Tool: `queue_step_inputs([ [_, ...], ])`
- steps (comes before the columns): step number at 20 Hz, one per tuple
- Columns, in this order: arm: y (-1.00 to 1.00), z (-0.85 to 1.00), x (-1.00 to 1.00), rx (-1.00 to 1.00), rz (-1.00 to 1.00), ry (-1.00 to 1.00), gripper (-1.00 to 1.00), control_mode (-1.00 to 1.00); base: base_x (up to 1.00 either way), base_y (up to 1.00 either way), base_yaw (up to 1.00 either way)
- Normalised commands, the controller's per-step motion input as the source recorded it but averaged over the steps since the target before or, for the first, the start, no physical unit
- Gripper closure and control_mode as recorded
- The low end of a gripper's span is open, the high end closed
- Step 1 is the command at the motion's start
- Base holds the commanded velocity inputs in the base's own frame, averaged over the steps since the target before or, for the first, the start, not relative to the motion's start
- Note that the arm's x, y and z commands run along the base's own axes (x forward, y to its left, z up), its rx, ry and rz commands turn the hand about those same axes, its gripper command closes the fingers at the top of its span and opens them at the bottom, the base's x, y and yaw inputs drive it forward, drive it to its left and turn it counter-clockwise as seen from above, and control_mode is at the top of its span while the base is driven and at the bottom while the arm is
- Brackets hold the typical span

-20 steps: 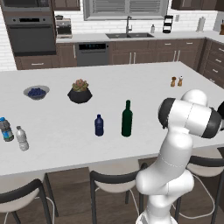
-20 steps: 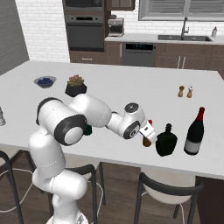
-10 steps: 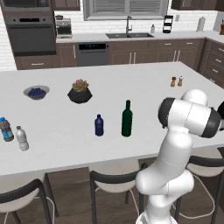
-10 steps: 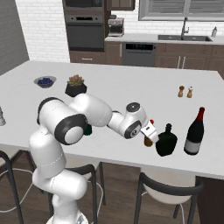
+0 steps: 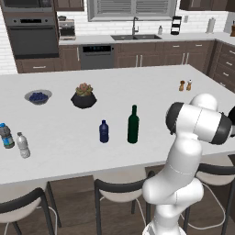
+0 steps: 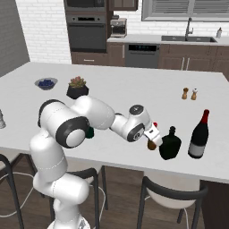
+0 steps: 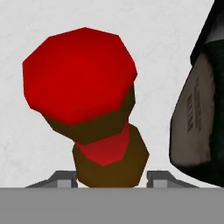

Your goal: Move the plastic bottles in the middle to the plastics group, and the glass bottles in the middle to the glass group.

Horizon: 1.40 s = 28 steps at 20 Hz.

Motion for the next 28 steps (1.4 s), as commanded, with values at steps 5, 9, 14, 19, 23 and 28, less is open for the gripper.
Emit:
queue_step_inputs([
  [5,0.0,0.0,0.0,0.0,0.0,0.0,-1.0,-1.0,0.0,0.0,0.0],
  [9,0.0,0.0,0.0,0.0,0.0,0.0,-1.0,-1.0,0.0,0.0,0.0],
  [14,0.24,0.05,-0.19,-0.03,0.0,0.0,-1.0,-1.0,0.0,0.0,0.0],
  [19,0.39,0.38,-0.4,-0.02,0.0,0.0,-1.0,-1.0,0.0,0.0,0.0],
  [23,0.42,0.72,-0.32,0.0,0.0,0.0,-1.0,-1.0,0.0,0.0,0.0],
  [28,0.31,0.79,-0.36,0.0,0.08,0.0,-1.0,-1.0,0.0,0.0,0.0],
])
